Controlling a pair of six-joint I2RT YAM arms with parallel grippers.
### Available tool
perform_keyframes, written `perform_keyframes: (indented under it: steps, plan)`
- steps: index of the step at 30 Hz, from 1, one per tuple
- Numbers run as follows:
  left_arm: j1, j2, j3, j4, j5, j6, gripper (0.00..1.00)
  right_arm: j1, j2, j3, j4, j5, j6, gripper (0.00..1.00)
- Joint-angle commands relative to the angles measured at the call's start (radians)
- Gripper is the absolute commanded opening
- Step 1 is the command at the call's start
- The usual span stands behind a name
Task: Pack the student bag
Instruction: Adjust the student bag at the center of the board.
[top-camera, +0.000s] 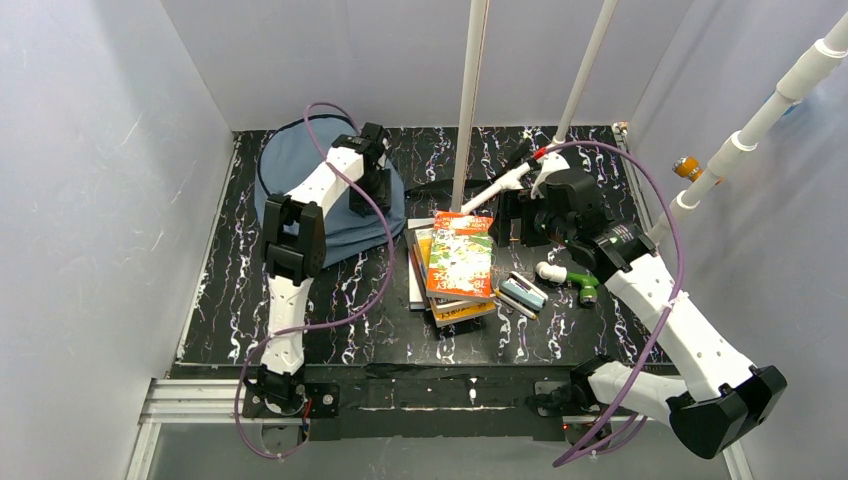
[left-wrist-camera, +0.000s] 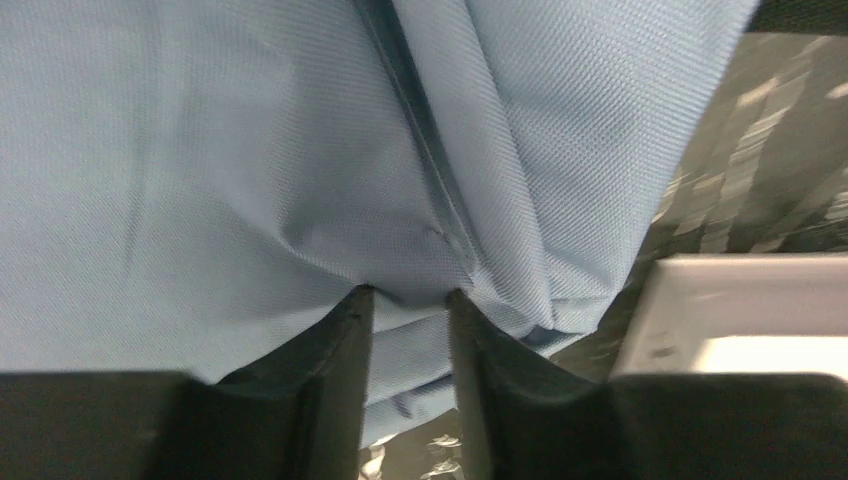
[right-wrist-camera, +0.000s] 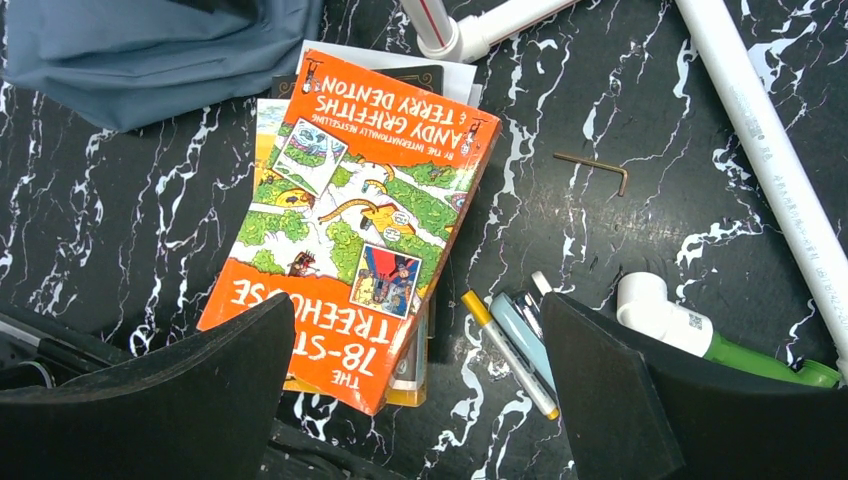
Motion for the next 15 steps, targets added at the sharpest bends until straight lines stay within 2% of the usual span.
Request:
perform_keyframes:
  steps: [1, 3, 4, 8, 13, 14, 15]
  plan:
    - [0.007, -0.157, -0.22, -0.12, -0.228, 0.073, 0.19, 0.004, 0.005, -0.021, 0.043, -0.021, 0.0, 1.0]
    - [0.008, -0.239, -0.318, -0.139, -0.286, 0.082, 0.06, 0.005, 0.026, -0.023, 0.06, -0.039, -0.011, 1.0]
    - [0.009, -0.281, -0.366, -0.152, -0.315, 0.084, 0.02, 0.007, 0.039, -0.021, 0.066, -0.055, -0.021, 1.0]
    - [0.023, -0.498, -0.553, -0.207, -0.406, 0.065, 0.0, 0.03, 0.097, 0.008, 0.075, -0.138, -0.087, 1.0]
    - [0.043, -0.858, -0.738, -0.245, -0.314, -0.043, 0.0, 0.105, 0.149, 0.024, 0.074, -0.128, -0.13, 1.0]
    - [0.045, -0.918, -0.767, -0.243, -0.296, -0.057, 0.07, 0.121, 0.157, 0.026, 0.076, -0.124, -0.132, 1.0]
    - [0.046, -0.977, -0.791, -0.238, -0.285, -0.07, 0.2, 0.136, 0.161, 0.027, 0.081, -0.121, -0.133, 1.0]
